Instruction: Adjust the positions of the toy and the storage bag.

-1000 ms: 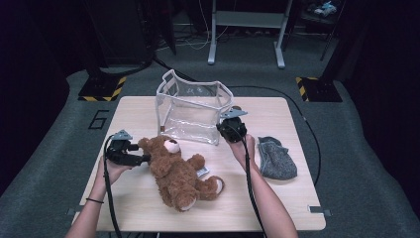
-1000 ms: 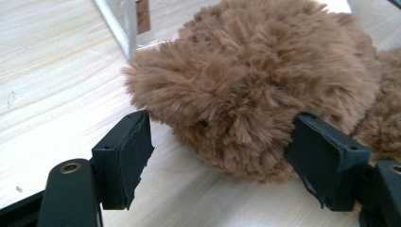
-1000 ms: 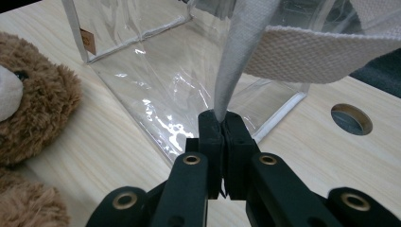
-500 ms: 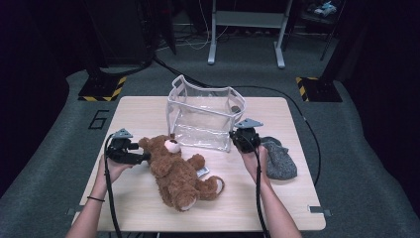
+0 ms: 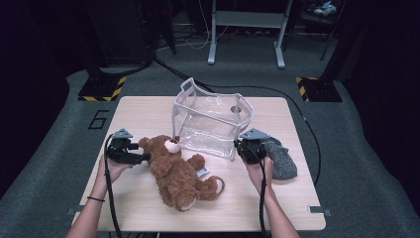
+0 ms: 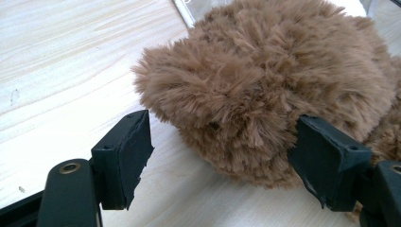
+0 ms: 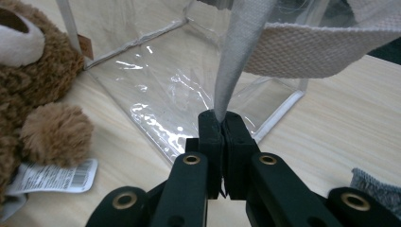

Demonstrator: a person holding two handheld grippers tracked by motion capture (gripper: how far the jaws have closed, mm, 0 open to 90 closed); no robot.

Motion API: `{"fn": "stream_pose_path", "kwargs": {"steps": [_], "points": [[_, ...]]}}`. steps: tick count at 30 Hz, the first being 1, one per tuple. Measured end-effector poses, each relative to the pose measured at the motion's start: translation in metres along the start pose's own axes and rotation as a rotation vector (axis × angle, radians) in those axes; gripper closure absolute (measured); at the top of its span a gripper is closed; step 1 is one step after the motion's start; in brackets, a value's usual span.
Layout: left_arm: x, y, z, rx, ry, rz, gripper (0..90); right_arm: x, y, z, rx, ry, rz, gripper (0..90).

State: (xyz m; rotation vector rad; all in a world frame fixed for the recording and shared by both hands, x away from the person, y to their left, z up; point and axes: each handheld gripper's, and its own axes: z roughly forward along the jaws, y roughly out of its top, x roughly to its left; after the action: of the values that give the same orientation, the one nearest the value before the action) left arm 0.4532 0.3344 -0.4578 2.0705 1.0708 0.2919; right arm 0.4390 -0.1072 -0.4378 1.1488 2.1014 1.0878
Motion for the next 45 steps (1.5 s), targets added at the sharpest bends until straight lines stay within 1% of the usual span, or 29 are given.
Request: {"fn": "stream_pose_path", "kwargs": {"steps": [1,3,4,6,11,12,16,17,18,19,22,24,25,26,27,28,30,32,33,35,36,37,38,39,40,41,43,44,45], "points": [[0.0,0.0,0.0,-0.001,0.002,-0.002,23.5,0.002,-0.001,-0.001,0.001,0.0,0.003,88.3],[-0.001,0.0,0.001,-0.003,0.004,-0.006,23.5,0.008,-0.002,-0.005,0.003,-0.003,-0.014,88.3],[-0.001,0.0,0.002,-0.011,0.009,-0.003,23.4,0.01,-0.003,-0.006,0.003,0.0,-0.022,88.3],[-0.001,0.0,0.003,-0.015,0.009,-0.008,23.5,0.016,-0.004,-0.01,0.009,0.004,-0.013,88.3],[-0.001,0.001,0.003,-0.01,0.012,-0.005,23.2,0.023,-0.006,-0.013,0.008,0.034,-0.007,88.2],[-0.001,0.002,0.003,0.001,0.008,-0.009,23.2,0.024,-0.007,-0.013,0.008,0.038,-0.007,88.2],[0.0,0.002,0.005,0.004,0.013,-0.014,22.7,0.028,-0.007,-0.013,0.003,0.054,-0.004,88.2],[0.0,0.001,0.006,-0.004,0.018,-0.018,22.6,0.03,-0.007,-0.013,0.0,0.053,-0.002,88.2],[0.0,0.002,0.006,0.0,0.014,-0.025,22.5,0.031,-0.007,-0.013,0.002,0.059,-0.006,88.2],[0.0,0.001,0.007,-0.006,0.018,-0.03,22.1,0.031,-0.007,-0.013,-0.001,0.06,-0.016,88.2],[0.002,0.002,0.007,-0.001,0.018,-0.034,21.5,0.035,-0.007,-0.014,0.005,0.068,-0.008,88.2],[0.004,0.002,0.008,0.0,0.017,-0.035,21.3,0.038,-0.007,-0.014,0.003,0.071,-0.013,88.2],[0.004,0.002,0.01,-0.015,0.03,-0.041,21.2,0.039,-0.007,-0.014,-0.002,0.078,-0.017,88.2],[0.005,0.003,0.011,-0.014,0.028,-0.037,21.2,0.04,-0.007,-0.014,-0.001,0.082,-0.024,88.2],[0.005,0.003,0.011,-0.008,0.024,-0.043,21.2,0.042,-0.007,-0.013,-0.005,0.081,-0.026,88.2],[0.006,0.004,0.011,0.001,0.025,-0.035,21.1,0.044,-0.007,-0.013,-0.002,0.086,-0.024,88.2],[0.007,0.007,0.014,-0.002,0.029,-0.039,20.9,0.046,-0.006,-0.013,-0.005,0.091,-0.029,88.1],[0.008,0.008,0.016,-0.004,0.039,-0.026,20.8,0.048,-0.006,-0.012,-0.007,0.096,-0.03,88.1],[0.01,0.009,0.018,0.004,0.03,-0.04,20.8,0.049,-0.006,-0.012,-0.007,0.099,-0.029,88.1],[0.013,0.01,0.02,-0.006,0.028,-0.047,19.5,0.05,-0.005,-0.012,-0.009,0.1,-0.034,87.9],[0.014,0.011,0.02,-0.001,0.025,-0.053,19.6,0.05,-0.005,-0.011,-0.006,0.102,-0.028,87.8],[0.014,0.011,0.021,-0.006,0.023,-0.06,19.4,0.05,-0.005,-0.011,-0.009,0.103,-0.026,87.7],[0.015,0.011,0.021,-0.006,0.025,-0.056,19.4,0.051,-0.005,-0.011,-0.008,0.105,-0.028,87.5],[0.016,0.01,0.022,-0.012,0.023,-0.065,19.3,0.051,-0.005,-0.01,-0.008,0.105,-0.029,87.0],[0.016,0.01,0.021,-0.016,0.018,-0.074,19.2,0.051,-0.005,-0.01,-0.005,0.11,-0.027,86.0],[0.015,0.009,0.021,-0.022,0.021,-0.084,19.2,0.049,-0.005,-0.01,-0.011,0.116,-0.028,82.3],[0.013,0.009,0.015,-0.026,0.027,-0.075,19.7,0.046,-0.005,-0.011,-0.008,0.118,-0.018,65.7],[0.012,0.008,0.013,-0.03,0.027,-0.089,19.9,0.044,-0.006,-0.012,-0.005,0.123,-0.017,59.9],[0.01,0.008,0.009,-0.047,0.042,-0.086,19.9,0.042,-0.006,-0.013,-0.002,0.119,-0.014,54.4]]}}
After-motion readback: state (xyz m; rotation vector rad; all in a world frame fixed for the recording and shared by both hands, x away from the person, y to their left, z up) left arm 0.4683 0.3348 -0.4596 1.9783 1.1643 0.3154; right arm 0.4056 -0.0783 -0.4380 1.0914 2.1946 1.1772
